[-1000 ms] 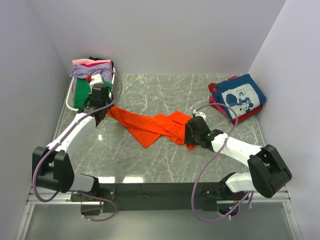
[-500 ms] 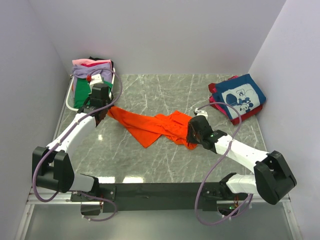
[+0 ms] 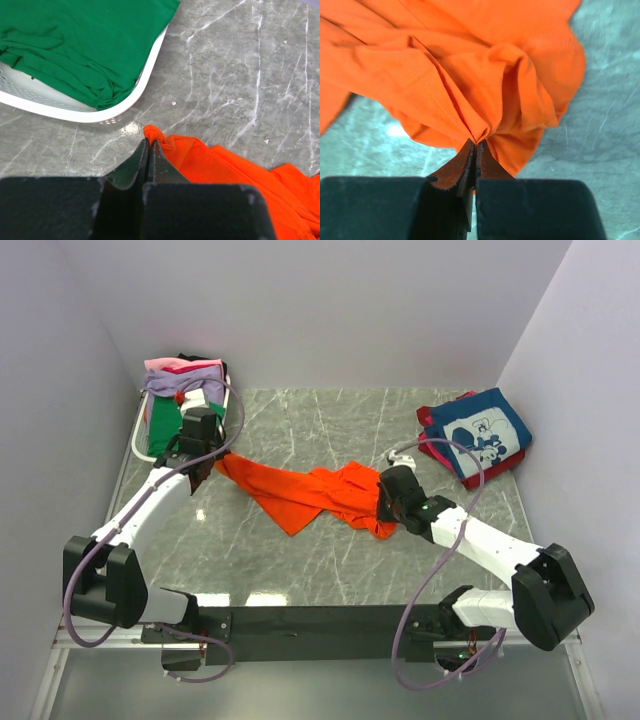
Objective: Fold and stack the t-shirts
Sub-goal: Flatten the tshirt out
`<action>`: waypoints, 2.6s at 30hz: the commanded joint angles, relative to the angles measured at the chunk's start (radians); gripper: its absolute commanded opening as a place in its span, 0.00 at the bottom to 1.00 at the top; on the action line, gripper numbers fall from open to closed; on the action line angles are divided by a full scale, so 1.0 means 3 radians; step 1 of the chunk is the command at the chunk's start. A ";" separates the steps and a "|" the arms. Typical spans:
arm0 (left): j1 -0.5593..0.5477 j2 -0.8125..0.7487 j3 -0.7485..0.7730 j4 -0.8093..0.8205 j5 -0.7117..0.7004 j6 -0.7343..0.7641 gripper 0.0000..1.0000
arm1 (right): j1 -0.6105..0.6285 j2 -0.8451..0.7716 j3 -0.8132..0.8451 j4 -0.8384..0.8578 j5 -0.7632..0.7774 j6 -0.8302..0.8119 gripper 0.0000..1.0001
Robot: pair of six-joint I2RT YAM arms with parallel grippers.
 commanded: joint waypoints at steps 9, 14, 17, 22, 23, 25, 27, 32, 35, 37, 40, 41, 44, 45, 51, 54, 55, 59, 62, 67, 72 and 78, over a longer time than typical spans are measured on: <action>-0.0004 -0.0193 0.0006 0.0083 0.0089 -0.0058 0.00 | -0.0016 -0.0366 0.0799 -0.0212 0.0566 -0.0369 0.00; 0.0002 -0.0289 0.0052 0.0042 0.0094 -0.0068 0.00 | -0.0077 -0.0321 0.1116 -0.0177 0.0684 -0.0594 0.00; 0.0007 -0.0366 0.0083 0.0047 0.0150 -0.0068 0.00 | -0.0128 -0.0208 0.1423 -0.0192 0.0715 -0.0696 0.00; 0.0022 -0.0372 0.0210 0.0017 0.0212 -0.0058 0.00 | -0.0282 -0.0131 0.1689 -0.0136 0.0679 -0.0845 0.00; 0.0022 -0.0372 0.0231 -0.0004 0.0207 -0.0058 0.00 | -0.0302 -0.0131 0.1740 -0.0141 0.0720 -0.0890 0.00; 0.0037 -0.0377 0.0312 -0.0014 0.0212 -0.0048 0.00 | -0.0348 -0.0141 0.1893 -0.0151 0.0756 -0.0932 0.00; 0.0048 -0.0397 0.0384 -0.0034 0.0247 -0.0043 0.00 | -0.0384 -0.0156 0.2046 -0.0146 0.0766 -0.0988 0.00; 0.0088 -0.0474 0.0834 -0.0137 0.0299 0.0018 0.00 | -0.0430 -0.0238 0.2460 -0.0182 0.0924 -0.1182 0.00; 0.0089 -0.0555 0.1115 -0.0213 0.0400 0.0100 0.00 | -0.0435 -0.0325 0.2686 -0.0233 0.0981 -0.1274 0.00; 0.0089 -0.0612 0.1309 -0.0300 0.0508 0.0141 0.01 | -0.0435 -0.0407 0.2763 -0.0233 0.0976 -0.1305 0.00; 0.0089 -0.0745 0.1544 -0.0412 0.0620 0.0228 0.00 | -0.0425 -0.0591 0.2901 -0.0258 0.0960 -0.1366 0.00; 0.0089 -0.0811 0.1601 -0.0494 0.0641 0.0253 0.00 | -0.0430 -0.0672 0.2987 -0.0269 0.0955 -0.1402 0.00; 0.0089 -0.0939 0.1821 -0.0637 0.0687 0.0294 0.01 | -0.0430 -0.0795 0.3187 -0.0310 0.0914 -0.1489 0.00; 0.0089 -0.0970 0.1877 -0.0673 0.0692 0.0305 0.00 | -0.0430 -0.0811 0.3258 -0.0370 0.0914 -0.1504 0.00; 0.0089 -0.1215 0.2230 -0.0929 0.1019 0.0315 0.01 | -0.0430 -0.1046 0.3699 -0.0692 0.0675 -0.1505 0.00; 0.0089 -0.1312 0.2444 -0.1092 0.1218 0.0320 0.01 | -0.0425 -0.1189 0.3903 -0.0851 0.0394 -0.1459 0.00; 0.0089 -0.1343 0.2511 -0.1138 0.1265 0.0325 0.01 | -0.0430 -0.1245 0.3959 -0.0882 0.0337 -0.1438 0.00; 0.0089 -0.1440 0.2823 -0.1282 0.1459 0.0300 0.01 | -0.0430 -0.1322 0.4408 -0.1091 0.0061 -0.1382 0.00; 0.0089 -0.1517 0.2951 -0.1308 0.1628 0.0234 0.01 | -0.0425 -0.1363 0.4659 -0.1138 -0.0108 -0.1356 0.00; 0.0083 -0.1599 0.2732 -0.1170 0.1822 0.0080 0.00 | -0.0430 -0.1363 0.4784 -0.1133 -0.0205 -0.1321 0.00; 0.0083 -0.1528 0.1890 -0.0766 0.1726 -0.0007 0.01 | -0.0430 -0.1282 0.4176 -0.0843 0.0014 -0.1377 0.00; 0.0083 -0.0991 0.1009 -0.0363 0.1215 -0.0007 0.00 | -0.0435 -0.0793 0.3005 -0.0111 0.0382 -0.1530 0.00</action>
